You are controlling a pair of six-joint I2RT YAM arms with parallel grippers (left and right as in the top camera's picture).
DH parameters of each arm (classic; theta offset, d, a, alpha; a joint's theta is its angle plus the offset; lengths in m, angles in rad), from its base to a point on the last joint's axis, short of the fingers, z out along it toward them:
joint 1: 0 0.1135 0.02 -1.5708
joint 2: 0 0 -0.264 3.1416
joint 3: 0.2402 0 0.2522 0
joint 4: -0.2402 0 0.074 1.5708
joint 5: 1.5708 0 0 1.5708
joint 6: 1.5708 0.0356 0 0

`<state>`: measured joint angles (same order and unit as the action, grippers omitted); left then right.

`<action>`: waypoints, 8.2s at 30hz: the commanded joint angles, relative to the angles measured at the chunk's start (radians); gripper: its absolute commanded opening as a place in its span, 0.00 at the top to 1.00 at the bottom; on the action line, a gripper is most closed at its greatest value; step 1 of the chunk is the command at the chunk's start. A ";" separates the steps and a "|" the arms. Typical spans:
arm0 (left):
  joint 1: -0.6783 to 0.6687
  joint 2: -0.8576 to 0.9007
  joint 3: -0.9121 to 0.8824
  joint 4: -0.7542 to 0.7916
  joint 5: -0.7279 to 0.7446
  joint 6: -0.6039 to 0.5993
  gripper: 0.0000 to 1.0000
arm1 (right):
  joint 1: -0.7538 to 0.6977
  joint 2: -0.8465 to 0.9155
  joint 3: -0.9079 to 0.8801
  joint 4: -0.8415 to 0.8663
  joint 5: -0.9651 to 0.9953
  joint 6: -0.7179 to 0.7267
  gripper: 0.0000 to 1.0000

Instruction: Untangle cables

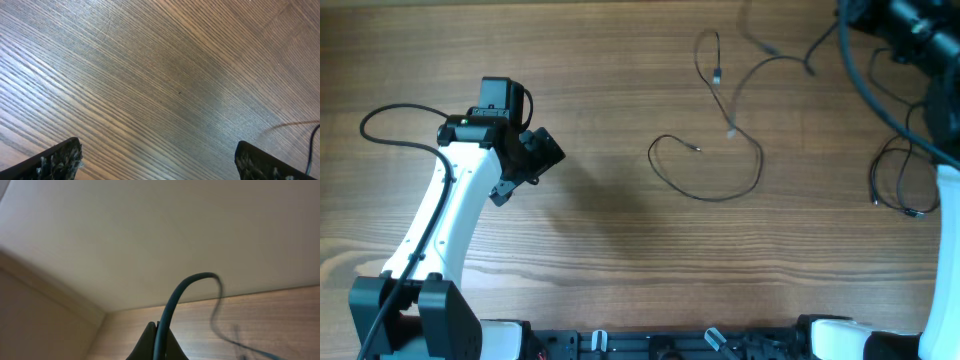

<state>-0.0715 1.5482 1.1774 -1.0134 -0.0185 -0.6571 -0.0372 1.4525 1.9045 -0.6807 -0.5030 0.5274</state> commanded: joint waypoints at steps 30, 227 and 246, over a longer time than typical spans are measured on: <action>0.002 0.006 -0.002 -0.002 0.003 -0.003 0.00 | -0.602 0.110 0.006 -0.081 -0.107 -0.029 0.91; -0.049 -0.006 -0.003 -0.185 0.020 0.262 0.00 | 0.268 0.312 -0.088 -0.875 0.428 -0.412 0.00; -0.049 -0.854 -0.309 0.019 0.024 0.283 0.00 | 0.267 -0.531 -0.923 -0.250 0.470 -0.237 0.00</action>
<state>-0.1181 0.7727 0.8845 -0.9939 0.0231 -0.3931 0.2295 0.9901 1.0100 -0.9283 -0.0696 0.2684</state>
